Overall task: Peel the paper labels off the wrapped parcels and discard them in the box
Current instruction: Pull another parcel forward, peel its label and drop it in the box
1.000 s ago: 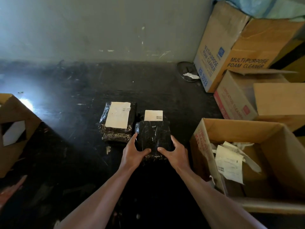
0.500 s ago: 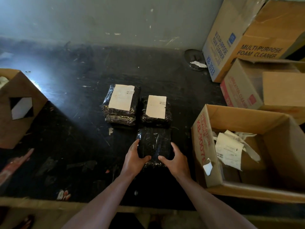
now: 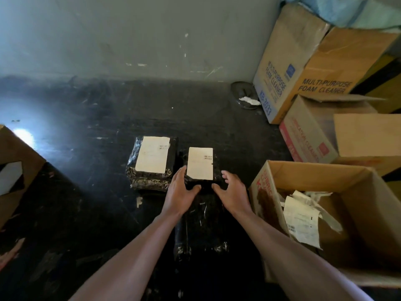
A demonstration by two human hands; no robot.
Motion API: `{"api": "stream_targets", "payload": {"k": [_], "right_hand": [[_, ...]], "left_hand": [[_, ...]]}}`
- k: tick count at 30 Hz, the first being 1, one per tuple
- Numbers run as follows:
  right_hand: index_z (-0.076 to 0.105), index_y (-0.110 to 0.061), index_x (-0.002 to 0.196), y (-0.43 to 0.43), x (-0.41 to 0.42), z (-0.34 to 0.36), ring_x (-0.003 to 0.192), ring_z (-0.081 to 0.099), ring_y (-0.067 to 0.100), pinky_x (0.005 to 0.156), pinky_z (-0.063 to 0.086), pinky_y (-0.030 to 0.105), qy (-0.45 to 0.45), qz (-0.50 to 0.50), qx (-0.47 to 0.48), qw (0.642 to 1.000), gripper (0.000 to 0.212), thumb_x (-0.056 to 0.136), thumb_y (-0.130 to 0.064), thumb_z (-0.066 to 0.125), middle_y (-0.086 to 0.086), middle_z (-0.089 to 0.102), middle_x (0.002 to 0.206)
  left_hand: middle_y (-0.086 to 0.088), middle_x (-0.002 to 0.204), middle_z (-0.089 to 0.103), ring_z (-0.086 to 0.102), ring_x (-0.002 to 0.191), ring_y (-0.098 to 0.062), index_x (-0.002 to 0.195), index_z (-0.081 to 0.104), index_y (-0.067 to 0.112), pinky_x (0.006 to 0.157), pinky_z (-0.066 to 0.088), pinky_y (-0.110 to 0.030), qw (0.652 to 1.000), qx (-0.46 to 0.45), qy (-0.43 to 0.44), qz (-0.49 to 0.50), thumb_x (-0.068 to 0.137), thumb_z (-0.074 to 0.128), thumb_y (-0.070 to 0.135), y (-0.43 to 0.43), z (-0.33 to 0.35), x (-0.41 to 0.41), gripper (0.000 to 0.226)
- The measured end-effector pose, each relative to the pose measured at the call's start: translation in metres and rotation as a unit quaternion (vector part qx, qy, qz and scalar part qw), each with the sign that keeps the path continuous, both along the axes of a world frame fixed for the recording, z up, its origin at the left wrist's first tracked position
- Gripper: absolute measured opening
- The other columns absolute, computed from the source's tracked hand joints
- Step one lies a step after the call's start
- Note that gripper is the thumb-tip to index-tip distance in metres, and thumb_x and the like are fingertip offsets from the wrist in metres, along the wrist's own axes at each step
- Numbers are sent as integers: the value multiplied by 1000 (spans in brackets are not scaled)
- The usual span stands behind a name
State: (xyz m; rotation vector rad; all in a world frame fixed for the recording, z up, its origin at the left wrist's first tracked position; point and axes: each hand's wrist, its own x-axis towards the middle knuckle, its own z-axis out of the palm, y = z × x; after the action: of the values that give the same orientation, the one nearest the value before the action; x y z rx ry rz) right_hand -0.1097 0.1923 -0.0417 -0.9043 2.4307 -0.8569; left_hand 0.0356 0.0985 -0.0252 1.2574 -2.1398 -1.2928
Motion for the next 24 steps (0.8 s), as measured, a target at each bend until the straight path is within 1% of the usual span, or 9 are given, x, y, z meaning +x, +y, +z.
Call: {"api": "stream_targets", "payload": {"k": [4,6,9,12,15,18,21,23,24], "right_hand": [[51,-18,144,-36,-24,17,129,55,16,105,49,35,29,4,-1,1000,59,91,-34,71,2,57,143],[53,-18,142,-53,-34,21,127,57,16,102,51,34,40,-1,-4,999,57,91,-33,72,3,59,140],[56,-16,140,-76,-46,20,123,59,17,100,51,32,42,1,-3,999,55,90,-31,74,3,61,136],[56,-15,139,-95,-57,11,122,60,17,96,49,28,42,13,17,999,54,90,-27,74,3,62,135],[55,-15,141,-116,-66,-5,123,58,18,96,49,29,45,32,46,997,55,90,-25,73,4,61,136],[50,-14,145,-138,-77,-22,132,52,21,102,46,33,45,54,89,994,60,91,-26,72,6,55,143],[46,-13,149,-156,-86,-35,138,46,25,107,42,36,60,66,118,989,65,91,-27,73,9,49,149],[52,-12,145,-163,-93,-42,134,49,25,103,45,34,67,67,124,988,62,89,-26,75,10,52,145],[58,-13,139,-167,-96,-44,129,53,23,96,47,31,59,62,124,989,56,88,-25,76,9,54,140]], "left_hand": [[0,149,45,41,136,-18,152,32,19,93,31,-21,1000,13,4,-18,89,72,18,-26,3,-20,75],[1,145,48,48,132,-20,150,35,20,93,38,-25,999,20,-2,-27,87,74,20,-38,-4,-27,74],[2,143,48,51,129,-22,149,36,25,101,48,-40,998,39,-9,-39,83,77,27,-51,-18,-36,78],[-2,158,31,33,144,-25,155,24,25,111,38,-52,997,50,-29,-52,82,77,35,-64,-34,-47,91],[-1,166,13,26,148,-25,157,17,32,113,35,-51,996,63,-37,-50,85,75,32,-72,-54,-54,92],[0,166,9,31,146,-23,158,11,32,110,38,-47,996,70,-23,-45,85,75,29,-77,-73,-57,97],[1,167,6,24,148,-19,158,7,28,113,35,-46,995,87,-14,-49,81,78,30,-85,-85,-59,105],[1,166,8,22,149,-19,158,8,30,116,31,-51,992,110,2,-55,77,80,33,-91,-92,-59,108],[1,166,11,21,150,-19,157,11,31,116,30,-53,992,114,15,-56,75,80,34,-93,-96,-60,107]]}}
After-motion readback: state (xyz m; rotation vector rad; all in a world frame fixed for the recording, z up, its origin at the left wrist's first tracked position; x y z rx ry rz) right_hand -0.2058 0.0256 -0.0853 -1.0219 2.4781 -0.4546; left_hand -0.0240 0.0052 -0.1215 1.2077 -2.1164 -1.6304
